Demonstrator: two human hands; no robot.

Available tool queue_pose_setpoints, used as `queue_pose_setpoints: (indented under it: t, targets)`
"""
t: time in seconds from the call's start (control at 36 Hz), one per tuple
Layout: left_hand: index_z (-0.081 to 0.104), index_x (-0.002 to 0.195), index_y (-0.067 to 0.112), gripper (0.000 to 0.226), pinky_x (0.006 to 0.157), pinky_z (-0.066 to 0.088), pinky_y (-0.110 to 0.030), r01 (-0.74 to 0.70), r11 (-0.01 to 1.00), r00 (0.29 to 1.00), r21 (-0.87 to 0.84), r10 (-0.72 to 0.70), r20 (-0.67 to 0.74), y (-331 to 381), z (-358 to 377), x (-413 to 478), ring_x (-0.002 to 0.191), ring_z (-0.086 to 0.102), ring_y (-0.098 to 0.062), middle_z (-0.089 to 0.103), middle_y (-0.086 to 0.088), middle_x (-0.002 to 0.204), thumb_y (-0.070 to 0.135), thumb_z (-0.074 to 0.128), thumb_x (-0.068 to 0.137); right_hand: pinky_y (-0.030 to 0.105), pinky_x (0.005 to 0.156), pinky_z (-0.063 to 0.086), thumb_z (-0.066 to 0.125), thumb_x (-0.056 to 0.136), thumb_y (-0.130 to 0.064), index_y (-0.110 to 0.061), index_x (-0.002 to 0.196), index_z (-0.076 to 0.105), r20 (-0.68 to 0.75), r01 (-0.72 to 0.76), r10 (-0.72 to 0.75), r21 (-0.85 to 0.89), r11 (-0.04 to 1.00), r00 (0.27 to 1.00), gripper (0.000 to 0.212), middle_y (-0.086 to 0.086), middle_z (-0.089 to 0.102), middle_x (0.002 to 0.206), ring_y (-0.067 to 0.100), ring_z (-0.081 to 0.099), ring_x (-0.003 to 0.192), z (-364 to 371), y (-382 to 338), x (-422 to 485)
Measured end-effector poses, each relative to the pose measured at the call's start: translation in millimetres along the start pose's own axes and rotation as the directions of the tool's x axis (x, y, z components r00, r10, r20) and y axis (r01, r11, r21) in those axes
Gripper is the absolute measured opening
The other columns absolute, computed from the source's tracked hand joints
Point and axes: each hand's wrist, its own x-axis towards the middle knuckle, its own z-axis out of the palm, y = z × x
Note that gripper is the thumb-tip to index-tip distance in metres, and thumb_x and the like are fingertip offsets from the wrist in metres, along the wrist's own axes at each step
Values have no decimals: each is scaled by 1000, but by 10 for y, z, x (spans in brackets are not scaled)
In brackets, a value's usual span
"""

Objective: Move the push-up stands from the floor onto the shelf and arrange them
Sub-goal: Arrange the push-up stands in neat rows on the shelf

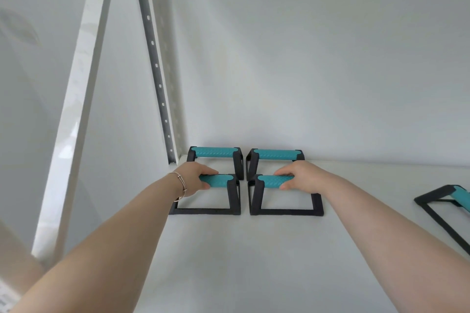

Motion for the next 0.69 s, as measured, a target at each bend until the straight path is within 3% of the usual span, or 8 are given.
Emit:
queue_pose_setpoints:
  t: [0.17,0.31,0.47,0.69]
  targets:
    - [58,129,35,44,94,32,-14,-14,1000,1000,-8,14,12,-5,-2,14,104,53,-10,61,9,126,18,64,89,24,97,39,69,84,-30,-31,124,63,2,-3,3,33,999,1000,40,-18,61,118,7,53,113,3,17,-21]
    - [58,129,32,44,104,36,-21,-38,999,999,-20,38,13,26,25,41,115,54,-14,60,8,128,17,65,88,27,97,42,68,85,-28,-31,122,64,19,-5,5,22,1000,1000,37,-16,63,114,9,55,110,-24,-26,-30]
    - [58,130,30,44,108,37,-27,-50,999,999,-20,50,7,71,58,91,116,54,-16,60,6,129,16,65,88,27,100,41,68,85,-28,-30,124,64,16,-21,20,17,1000,1000,39,-15,63,118,8,54,111,-20,-47,-27]
    - [59,130,30,44,106,38,-24,-55,998,998,-12,56,15,67,48,107,114,55,-14,61,7,127,16,65,88,28,100,42,69,85,-29,-31,124,64,18,-29,29,2,1000,999,40,-14,63,122,9,55,113,-25,-51,-11]
